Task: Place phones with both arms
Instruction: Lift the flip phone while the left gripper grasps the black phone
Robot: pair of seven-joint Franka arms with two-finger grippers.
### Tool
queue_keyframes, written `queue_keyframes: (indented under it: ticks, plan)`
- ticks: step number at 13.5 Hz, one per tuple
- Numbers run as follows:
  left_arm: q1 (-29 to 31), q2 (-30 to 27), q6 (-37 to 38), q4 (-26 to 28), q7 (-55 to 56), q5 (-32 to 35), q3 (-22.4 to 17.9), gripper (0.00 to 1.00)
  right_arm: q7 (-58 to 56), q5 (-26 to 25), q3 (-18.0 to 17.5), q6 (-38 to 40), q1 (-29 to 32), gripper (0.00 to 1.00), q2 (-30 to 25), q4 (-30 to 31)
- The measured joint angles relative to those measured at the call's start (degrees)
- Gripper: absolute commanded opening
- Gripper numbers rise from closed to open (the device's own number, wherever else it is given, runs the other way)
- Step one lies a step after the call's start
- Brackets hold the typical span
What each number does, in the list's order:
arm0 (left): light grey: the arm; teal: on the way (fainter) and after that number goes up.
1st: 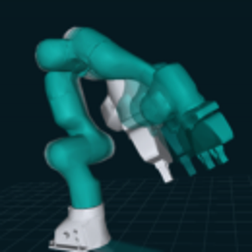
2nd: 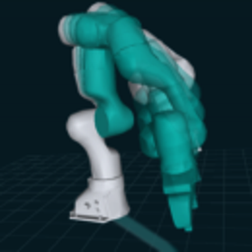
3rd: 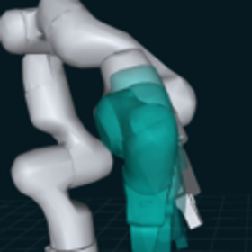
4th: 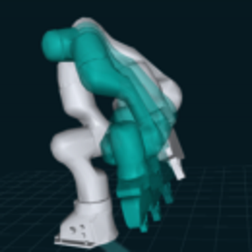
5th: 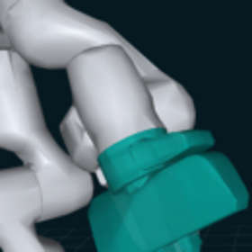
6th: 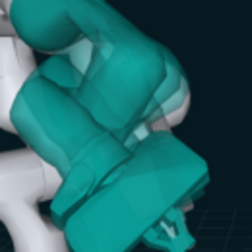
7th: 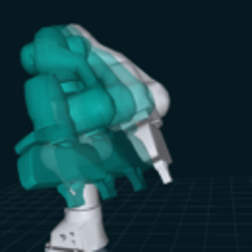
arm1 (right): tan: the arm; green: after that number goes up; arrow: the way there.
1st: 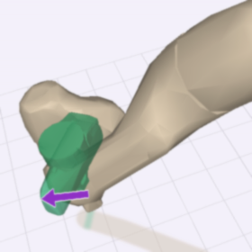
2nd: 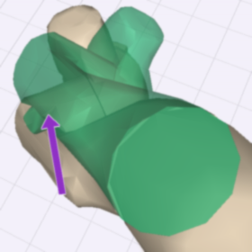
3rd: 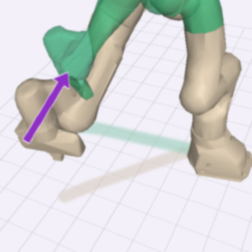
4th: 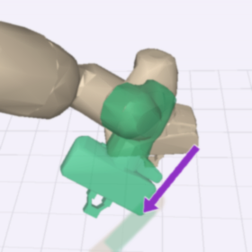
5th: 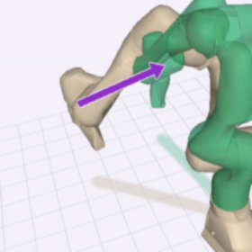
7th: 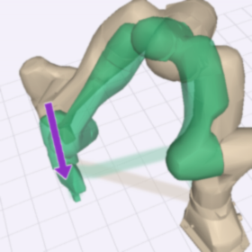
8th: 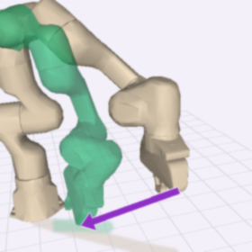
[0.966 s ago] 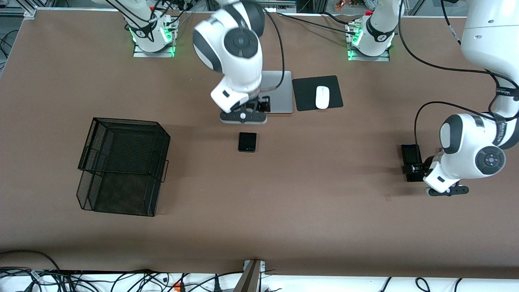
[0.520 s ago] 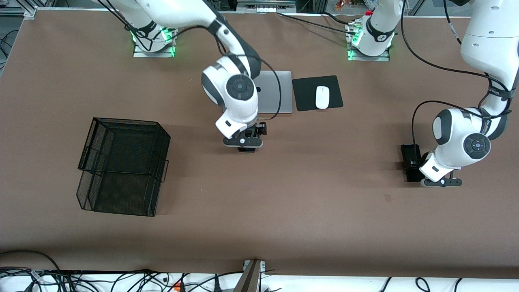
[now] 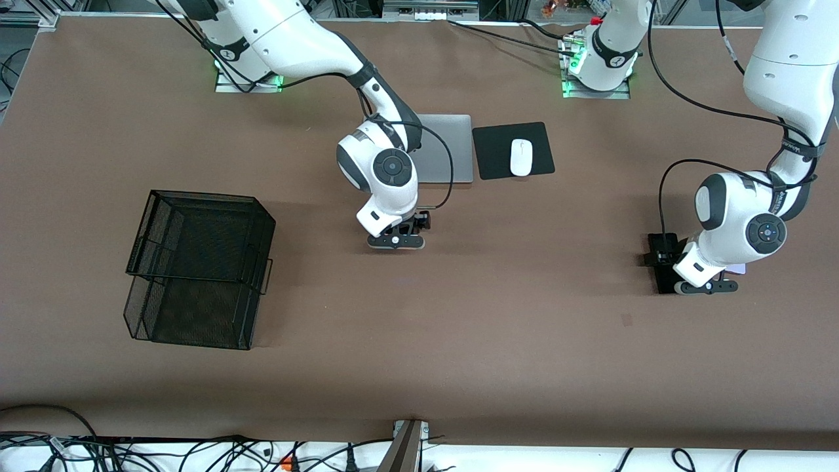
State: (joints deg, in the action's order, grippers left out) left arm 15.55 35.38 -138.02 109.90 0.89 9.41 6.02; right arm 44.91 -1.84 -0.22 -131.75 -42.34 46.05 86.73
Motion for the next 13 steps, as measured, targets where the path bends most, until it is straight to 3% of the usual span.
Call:
queue_keyframes:
  ticks: [1,2,3,4,5,10,13]
  plan:
    - [0.0,0.0,0.0,0.0,0.0,-0.1,0.0,1.0,0.0,0.0,0.0,-0.4,0.0,0.92,0.2,0.2]
    - [0.0,0.0,0.0,0.0,0.0,-0.2,0.0,0.68,0.0,0.0,0.0,-0.7,0.0,0.7,0.2,0.4]
    - [0.0,0.0,0.0,0.0,0.0,-0.3,0.0,0.18,0.0,0.0,0.0,-0.8,-0.1,0.43,0.2,0.4]
    - [0.1,-0.1,0.0,0.0,-0.1,-0.4,0.1,0.12,0.0,0.0,0.0,-0.9,-0.1,0.22,0.2,0.4]
    - [0.1,-0.3,0.2,-0.1,-0.1,-0.4,0.2,0.0,0.0,0.0,0.0,-0.9,-0.1,0.11,0.1,0.4]
    - [0.1,-1.1,3.5,-1.5,-0.1,-0.4,1.2,0.0,-0.3,0.0,0.0,-0.3,-0.1,0.08,-0.5,0.0]
    - [0.0,-2.4,19.2,-9.7,0.0,-0.4,5.8,0.02,-0.7,0.0,0.3,8.4,0.1,0.08,-4.7,-2.9]
